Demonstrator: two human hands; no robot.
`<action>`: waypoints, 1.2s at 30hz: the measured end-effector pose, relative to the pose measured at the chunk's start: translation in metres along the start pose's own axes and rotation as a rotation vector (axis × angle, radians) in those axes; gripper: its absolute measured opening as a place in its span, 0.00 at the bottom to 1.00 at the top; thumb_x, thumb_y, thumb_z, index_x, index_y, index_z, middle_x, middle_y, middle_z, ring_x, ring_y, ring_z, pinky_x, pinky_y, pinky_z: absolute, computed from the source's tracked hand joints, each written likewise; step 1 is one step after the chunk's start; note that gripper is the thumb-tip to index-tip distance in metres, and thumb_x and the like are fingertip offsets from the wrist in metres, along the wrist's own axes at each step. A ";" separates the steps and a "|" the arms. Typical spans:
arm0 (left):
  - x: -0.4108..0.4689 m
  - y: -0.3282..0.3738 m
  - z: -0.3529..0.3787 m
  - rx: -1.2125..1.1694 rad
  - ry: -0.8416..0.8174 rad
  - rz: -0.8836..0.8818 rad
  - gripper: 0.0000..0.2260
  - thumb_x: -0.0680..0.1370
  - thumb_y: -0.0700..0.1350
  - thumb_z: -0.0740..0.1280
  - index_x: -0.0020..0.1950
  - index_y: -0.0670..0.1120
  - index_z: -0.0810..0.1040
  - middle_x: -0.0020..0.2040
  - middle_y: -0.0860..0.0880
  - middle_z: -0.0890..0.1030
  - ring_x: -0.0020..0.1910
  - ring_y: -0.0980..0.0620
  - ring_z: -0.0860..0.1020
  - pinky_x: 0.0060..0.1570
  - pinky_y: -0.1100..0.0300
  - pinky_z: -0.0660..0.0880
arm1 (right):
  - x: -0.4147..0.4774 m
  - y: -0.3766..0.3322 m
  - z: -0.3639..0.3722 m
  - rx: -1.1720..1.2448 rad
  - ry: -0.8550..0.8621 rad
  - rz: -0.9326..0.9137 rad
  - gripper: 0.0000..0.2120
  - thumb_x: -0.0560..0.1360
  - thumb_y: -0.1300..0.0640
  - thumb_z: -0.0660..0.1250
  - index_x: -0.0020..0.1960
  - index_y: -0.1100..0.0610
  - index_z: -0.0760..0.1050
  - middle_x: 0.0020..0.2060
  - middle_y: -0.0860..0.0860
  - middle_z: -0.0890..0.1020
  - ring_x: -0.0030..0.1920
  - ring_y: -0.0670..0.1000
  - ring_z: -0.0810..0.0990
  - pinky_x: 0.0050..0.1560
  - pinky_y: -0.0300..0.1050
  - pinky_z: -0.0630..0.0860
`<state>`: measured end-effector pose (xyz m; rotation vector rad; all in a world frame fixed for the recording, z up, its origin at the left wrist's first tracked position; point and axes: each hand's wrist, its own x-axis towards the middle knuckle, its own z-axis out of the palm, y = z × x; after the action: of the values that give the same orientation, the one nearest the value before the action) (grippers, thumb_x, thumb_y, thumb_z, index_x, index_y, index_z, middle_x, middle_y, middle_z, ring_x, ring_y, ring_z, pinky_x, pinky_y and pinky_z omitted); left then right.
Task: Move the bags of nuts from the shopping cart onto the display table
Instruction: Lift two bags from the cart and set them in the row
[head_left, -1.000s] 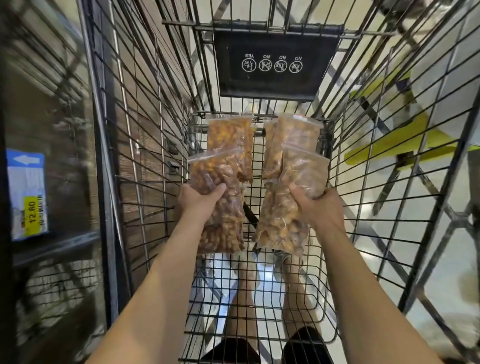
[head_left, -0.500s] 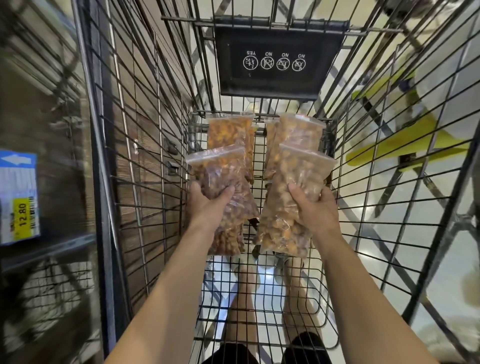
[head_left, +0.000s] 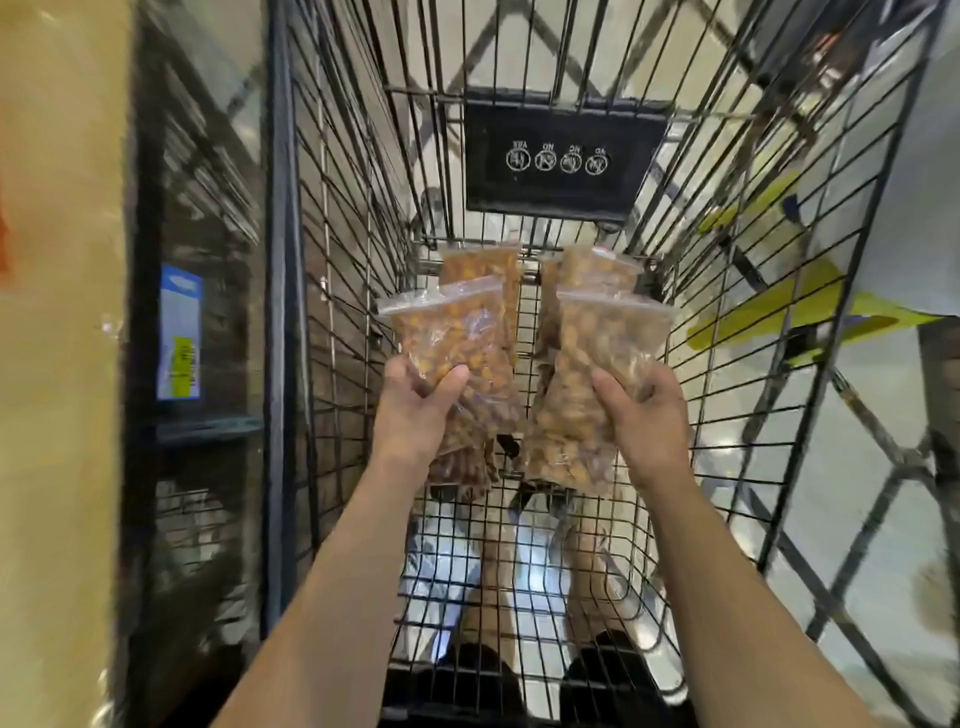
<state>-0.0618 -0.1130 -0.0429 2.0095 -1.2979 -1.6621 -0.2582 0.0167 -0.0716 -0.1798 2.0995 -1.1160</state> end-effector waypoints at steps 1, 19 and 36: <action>-0.010 0.004 -0.006 -0.006 0.004 0.008 0.21 0.78 0.51 0.77 0.67 0.47 0.73 0.55 0.50 0.84 0.57 0.47 0.84 0.59 0.48 0.81 | -0.007 -0.004 -0.005 0.006 -0.003 -0.010 0.15 0.75 0.50 0.80 0.56 0.54 0.80 0.48 0.51 0.86 0.47 0.49 0.86 0.53 0.58 0.84; -0.216 0.038 -0.113 -0.221 0.255 0.348 0.17 0.79 0.52 0.76 0.41 0.55 0.68 0.42 0.53 0.75 0.40 0.56 0.76 0.45 0.57 0.73 | -0.163 -0.149 -0.070 0.050 -0.364 -0.365 0.15 0.77 0.51 0.79 0.61 0.47 0.81 0.51 0.47 0.89 0.51 0.50 0.89 0.57 0.62 0.86; -0.456 -0.029 -0.158 -0.485 0.745 0.502 0.10 0.80 0.43 0.76 0.57 0.52 0.79 0.51 0.53 0.87 0.50 0.57 0.87 0.47 0.63 0.83 | -0.319 -0.170 -0.101 -0.076 -0.832 -0.684 0.32 0.77 0.41 0.76 0.77 0.46 0.70 0.68 0.38 0.75 0.67 0.46 0.76 0.63 0.47 0.74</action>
<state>0.1069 0.1846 0.2985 1.5775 -0.8956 -0.7697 -0.1319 0.1187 0.2670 -1.2404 1.3279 -1.0556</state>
